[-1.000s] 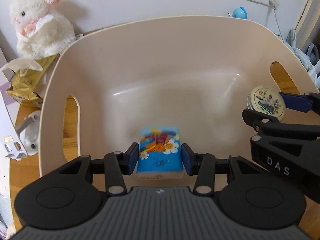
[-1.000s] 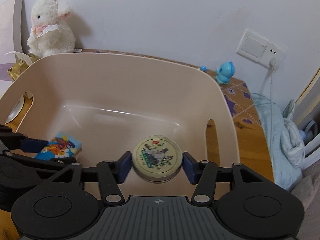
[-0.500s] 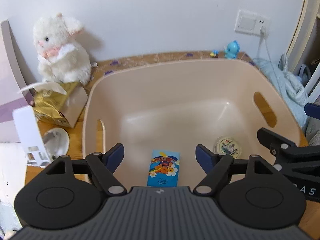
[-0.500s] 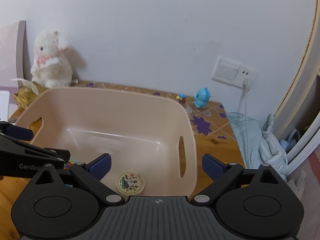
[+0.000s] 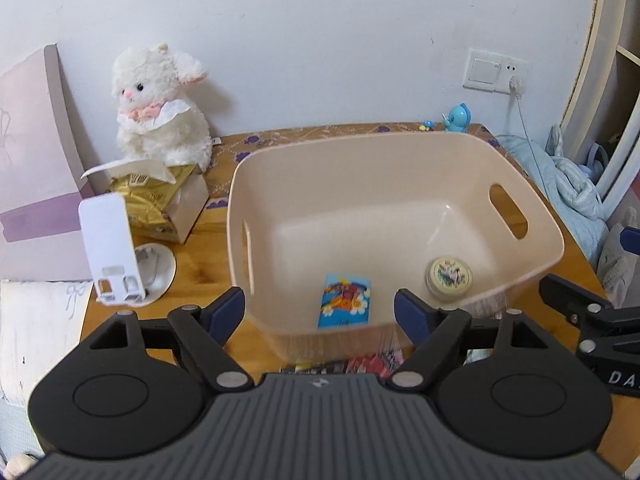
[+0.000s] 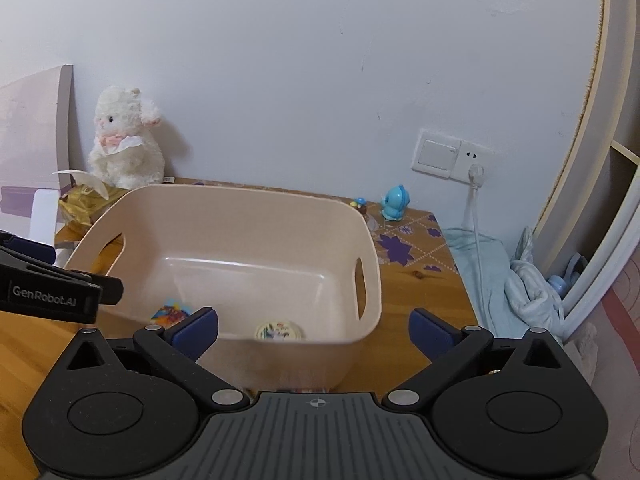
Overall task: Organize objects
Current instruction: 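Withdraw both tools from the basket back toward the remaining items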
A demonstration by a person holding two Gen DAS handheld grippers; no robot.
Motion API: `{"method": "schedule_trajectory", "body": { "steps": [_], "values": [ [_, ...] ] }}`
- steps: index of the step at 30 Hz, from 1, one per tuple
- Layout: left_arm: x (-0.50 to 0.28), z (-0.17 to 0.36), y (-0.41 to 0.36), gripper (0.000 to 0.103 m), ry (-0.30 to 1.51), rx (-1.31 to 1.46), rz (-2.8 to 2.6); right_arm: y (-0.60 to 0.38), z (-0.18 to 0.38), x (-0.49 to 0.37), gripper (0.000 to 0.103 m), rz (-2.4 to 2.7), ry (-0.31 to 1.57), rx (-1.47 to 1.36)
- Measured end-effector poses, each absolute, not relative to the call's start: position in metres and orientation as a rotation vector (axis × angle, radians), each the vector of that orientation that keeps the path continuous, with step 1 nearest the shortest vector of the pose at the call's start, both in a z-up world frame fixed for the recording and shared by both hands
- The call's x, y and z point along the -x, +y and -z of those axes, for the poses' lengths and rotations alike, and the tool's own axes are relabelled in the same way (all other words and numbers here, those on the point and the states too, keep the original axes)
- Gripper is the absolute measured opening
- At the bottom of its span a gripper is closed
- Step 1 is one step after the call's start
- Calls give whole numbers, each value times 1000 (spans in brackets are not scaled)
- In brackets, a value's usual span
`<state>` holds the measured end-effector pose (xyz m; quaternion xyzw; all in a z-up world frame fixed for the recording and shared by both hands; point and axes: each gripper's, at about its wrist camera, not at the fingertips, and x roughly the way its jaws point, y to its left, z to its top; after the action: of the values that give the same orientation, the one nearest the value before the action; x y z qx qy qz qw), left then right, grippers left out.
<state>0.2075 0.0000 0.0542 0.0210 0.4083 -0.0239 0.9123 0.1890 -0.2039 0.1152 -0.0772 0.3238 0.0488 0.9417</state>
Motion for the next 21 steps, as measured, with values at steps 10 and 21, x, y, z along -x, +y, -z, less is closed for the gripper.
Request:
{"method": "schedule_trajectory", "body": {
  "steps": [10, 21],
  "values": [
    [-167, -27, 19, 83, 867, -61, 58, -204, -90, -155, 103, -101, 710, 161],
    [-137, 16, 28, 83, 891, -72, 126, -199, -41, -138, 103, -119, 813, 158]
  ]
}}
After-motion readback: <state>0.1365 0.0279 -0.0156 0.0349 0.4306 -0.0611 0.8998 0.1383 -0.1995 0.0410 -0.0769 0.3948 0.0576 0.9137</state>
